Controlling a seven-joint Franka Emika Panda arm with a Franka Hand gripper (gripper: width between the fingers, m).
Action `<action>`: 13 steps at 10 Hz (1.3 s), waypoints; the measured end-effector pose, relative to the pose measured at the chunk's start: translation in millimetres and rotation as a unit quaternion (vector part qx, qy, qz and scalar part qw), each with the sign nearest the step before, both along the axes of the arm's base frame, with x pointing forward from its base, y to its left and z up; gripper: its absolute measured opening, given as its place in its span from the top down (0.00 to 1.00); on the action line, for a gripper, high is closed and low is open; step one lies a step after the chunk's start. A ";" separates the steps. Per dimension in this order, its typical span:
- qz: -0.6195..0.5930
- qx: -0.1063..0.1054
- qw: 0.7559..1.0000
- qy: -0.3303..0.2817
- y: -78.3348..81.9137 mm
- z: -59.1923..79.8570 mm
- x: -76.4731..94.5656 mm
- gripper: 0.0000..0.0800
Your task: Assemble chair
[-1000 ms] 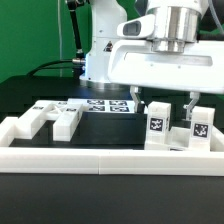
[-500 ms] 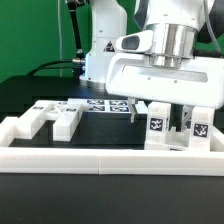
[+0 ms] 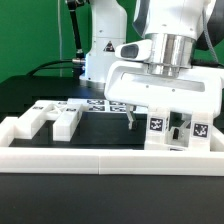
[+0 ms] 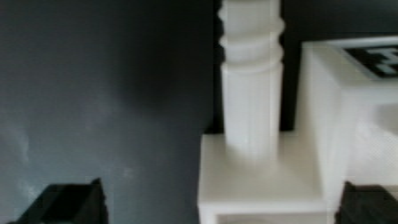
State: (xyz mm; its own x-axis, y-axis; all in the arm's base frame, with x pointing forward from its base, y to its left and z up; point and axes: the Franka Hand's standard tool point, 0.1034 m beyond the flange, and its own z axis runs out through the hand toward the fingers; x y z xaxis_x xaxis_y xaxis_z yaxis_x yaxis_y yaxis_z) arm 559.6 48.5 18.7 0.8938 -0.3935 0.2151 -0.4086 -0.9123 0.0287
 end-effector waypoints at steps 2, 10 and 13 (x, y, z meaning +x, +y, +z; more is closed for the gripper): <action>0.000 0.000 1.000 0.000 0.1 -0.4 -0.3 0.24; 0.003 0.001 1.000 0.005 -3.1 7.2 0.9 0.60; 0.008 0.009 1.000 0.013 -11.7 36.8 2.7 0.60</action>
Offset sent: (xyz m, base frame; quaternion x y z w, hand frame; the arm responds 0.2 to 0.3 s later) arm 0.0000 0.0000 0.0000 0.0000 0.0000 0.0000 1.0000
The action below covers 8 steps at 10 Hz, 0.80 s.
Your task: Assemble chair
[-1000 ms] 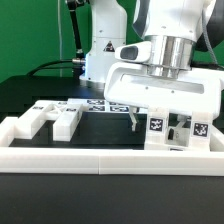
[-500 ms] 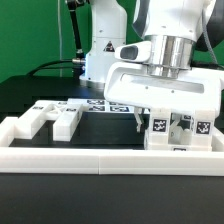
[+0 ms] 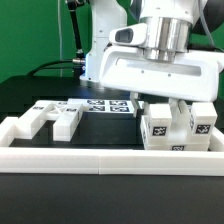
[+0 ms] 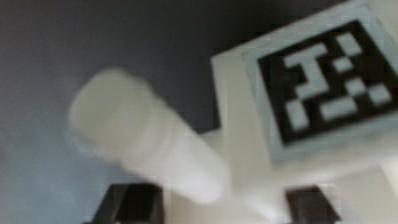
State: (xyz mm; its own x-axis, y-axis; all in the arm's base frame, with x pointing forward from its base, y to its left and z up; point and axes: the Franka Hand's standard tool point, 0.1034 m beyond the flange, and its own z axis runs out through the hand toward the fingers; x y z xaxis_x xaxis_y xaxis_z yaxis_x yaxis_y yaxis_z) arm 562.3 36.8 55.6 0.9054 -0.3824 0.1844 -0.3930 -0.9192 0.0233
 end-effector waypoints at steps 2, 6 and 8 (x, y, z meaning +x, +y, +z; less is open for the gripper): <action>0.001 0.008 1.000 0.019 -6.9 20.5 -1.5 0.61; 0.003 0.020 0.993 0.115 -16.9 18.9 -10.6 0.61; -0.007 0.033 0.978 0.204 -26.9 29.4 -5.2 0.62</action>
Offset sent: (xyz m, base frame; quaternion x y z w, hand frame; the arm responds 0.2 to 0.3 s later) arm 0.0000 0.0000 0.0000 0.0000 -0.0650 0.0000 0.9979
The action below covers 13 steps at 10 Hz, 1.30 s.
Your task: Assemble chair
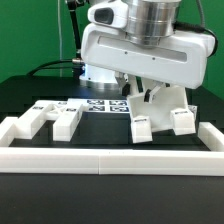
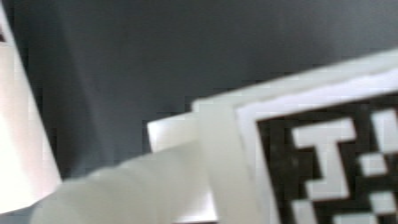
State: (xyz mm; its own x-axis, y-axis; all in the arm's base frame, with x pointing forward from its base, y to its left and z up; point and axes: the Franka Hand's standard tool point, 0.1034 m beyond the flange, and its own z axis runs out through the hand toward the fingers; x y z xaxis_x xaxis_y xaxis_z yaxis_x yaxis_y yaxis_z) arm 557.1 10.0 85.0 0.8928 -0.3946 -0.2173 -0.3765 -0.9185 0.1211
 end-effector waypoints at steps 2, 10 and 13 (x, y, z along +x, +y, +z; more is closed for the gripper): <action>0.001 -0.002 1.000 0.001 -1.1 -4.5 1.3 0.62; 0.021 -0.002 1.000 -0.022 -12.6 -4.7 12.6 0.19; 0.056 0.003 0.998 -0.041 -26.5 6.6 31.0 0.19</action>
Offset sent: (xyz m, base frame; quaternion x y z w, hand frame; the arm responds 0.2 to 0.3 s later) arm 0.0000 0.0000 0.0000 0.0000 0.0000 0.0000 1.0000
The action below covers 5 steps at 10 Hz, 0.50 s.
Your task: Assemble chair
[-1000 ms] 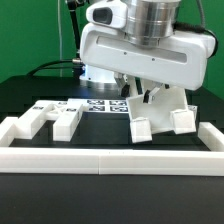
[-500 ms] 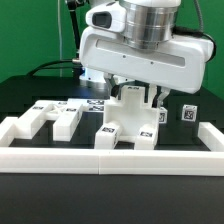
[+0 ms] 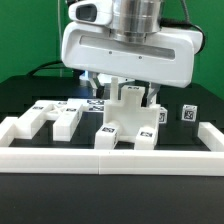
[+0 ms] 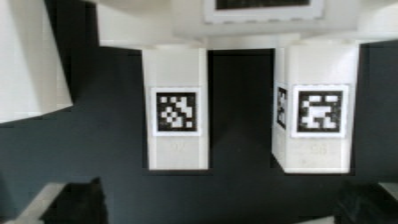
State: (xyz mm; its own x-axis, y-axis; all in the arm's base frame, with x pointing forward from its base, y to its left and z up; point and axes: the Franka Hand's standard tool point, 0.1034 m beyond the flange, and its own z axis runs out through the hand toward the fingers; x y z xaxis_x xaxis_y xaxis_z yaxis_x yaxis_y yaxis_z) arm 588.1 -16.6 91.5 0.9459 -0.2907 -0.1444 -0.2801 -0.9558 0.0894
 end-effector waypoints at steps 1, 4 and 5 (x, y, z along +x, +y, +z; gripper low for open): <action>0.009 -0.002 1.000 0.001 3.4 12.1 10.9 0.19; 0.011 -0.002 1.000 -0.001 1.5 13.2 14.3 0.19; 0.036 0.000 0.999 -0.011 -3.0 12.6 16.5 0.19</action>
Offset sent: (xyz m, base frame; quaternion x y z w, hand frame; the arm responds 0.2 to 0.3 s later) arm 0.0000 0.0000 0.0000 0.0000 0.0000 0.0000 1.0000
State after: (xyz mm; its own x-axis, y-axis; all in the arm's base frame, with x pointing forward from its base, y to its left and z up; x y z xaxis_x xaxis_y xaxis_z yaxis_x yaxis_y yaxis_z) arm 604.6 -19.6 104.2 0.9670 -0.2223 -0.1242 -0.2131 -0.9735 0.0834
